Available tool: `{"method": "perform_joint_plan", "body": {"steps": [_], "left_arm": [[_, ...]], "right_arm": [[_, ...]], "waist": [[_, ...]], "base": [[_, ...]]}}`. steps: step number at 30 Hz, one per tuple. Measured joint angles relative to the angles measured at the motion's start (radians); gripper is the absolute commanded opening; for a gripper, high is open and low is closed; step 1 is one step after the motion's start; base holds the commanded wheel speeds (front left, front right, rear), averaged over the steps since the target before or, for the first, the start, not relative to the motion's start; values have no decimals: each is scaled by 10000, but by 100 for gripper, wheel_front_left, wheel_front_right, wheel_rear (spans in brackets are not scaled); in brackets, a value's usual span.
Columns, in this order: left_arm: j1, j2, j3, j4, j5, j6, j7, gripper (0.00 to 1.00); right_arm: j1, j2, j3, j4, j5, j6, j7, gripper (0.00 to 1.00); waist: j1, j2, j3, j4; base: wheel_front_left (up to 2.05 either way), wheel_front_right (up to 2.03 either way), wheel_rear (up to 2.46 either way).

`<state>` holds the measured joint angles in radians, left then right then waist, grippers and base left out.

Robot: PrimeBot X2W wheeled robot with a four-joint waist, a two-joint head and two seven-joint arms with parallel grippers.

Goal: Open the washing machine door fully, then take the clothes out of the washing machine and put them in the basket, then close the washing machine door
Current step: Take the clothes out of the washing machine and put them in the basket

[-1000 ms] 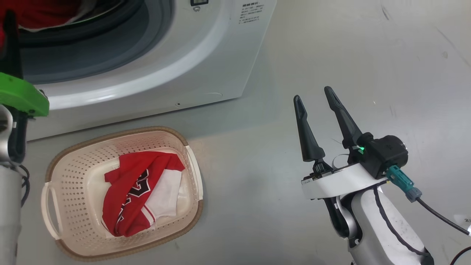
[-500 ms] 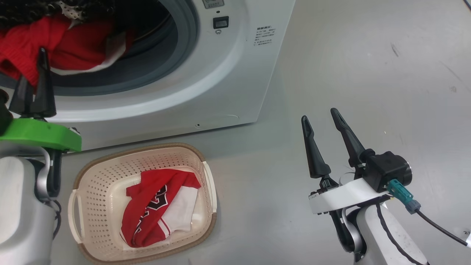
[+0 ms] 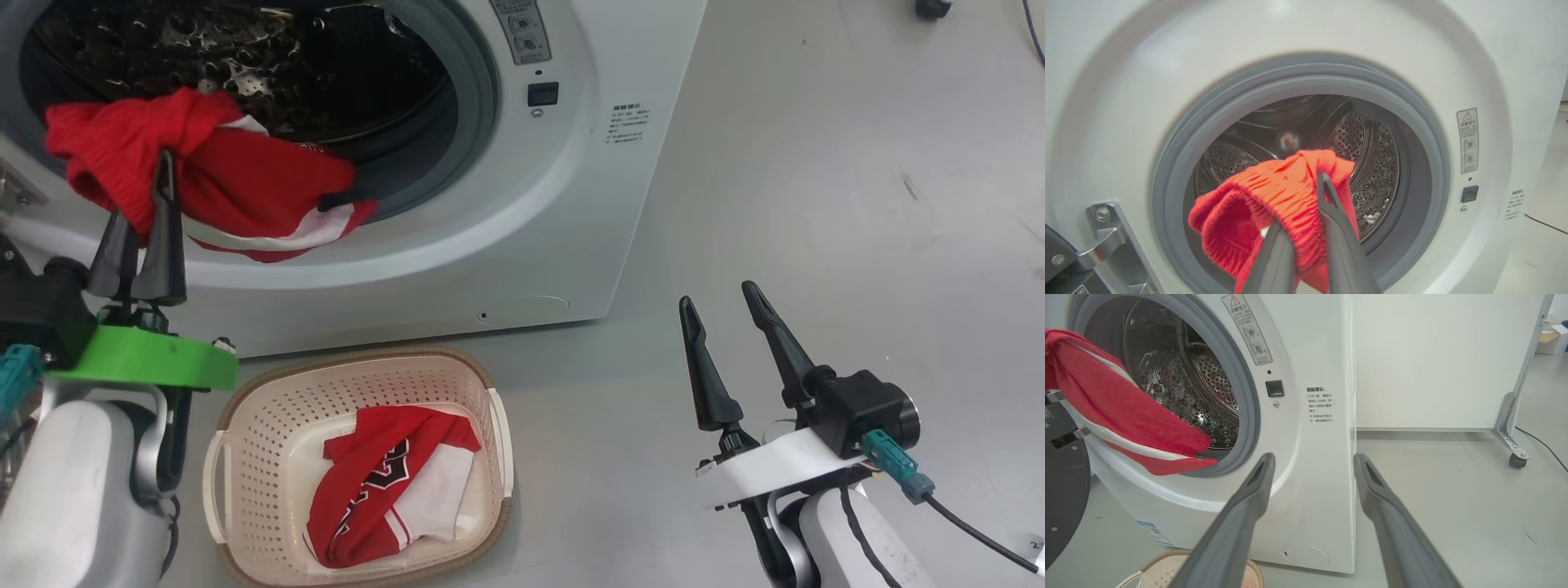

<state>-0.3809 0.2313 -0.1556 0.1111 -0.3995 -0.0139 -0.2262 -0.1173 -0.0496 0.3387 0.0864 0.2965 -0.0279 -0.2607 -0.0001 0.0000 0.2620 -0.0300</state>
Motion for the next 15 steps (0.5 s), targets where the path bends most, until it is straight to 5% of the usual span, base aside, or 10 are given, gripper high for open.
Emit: {"method": "perform_joint_plan", "body": {"steps": [15], "left_arm": [[1986,-261,-646,-508,-54,96,545,0]], "right_arm": [[238,2,-40,-10,-144,182,0,100]], "waist": [[0,0,-316,310]], "base": [[0,0,0]]}}
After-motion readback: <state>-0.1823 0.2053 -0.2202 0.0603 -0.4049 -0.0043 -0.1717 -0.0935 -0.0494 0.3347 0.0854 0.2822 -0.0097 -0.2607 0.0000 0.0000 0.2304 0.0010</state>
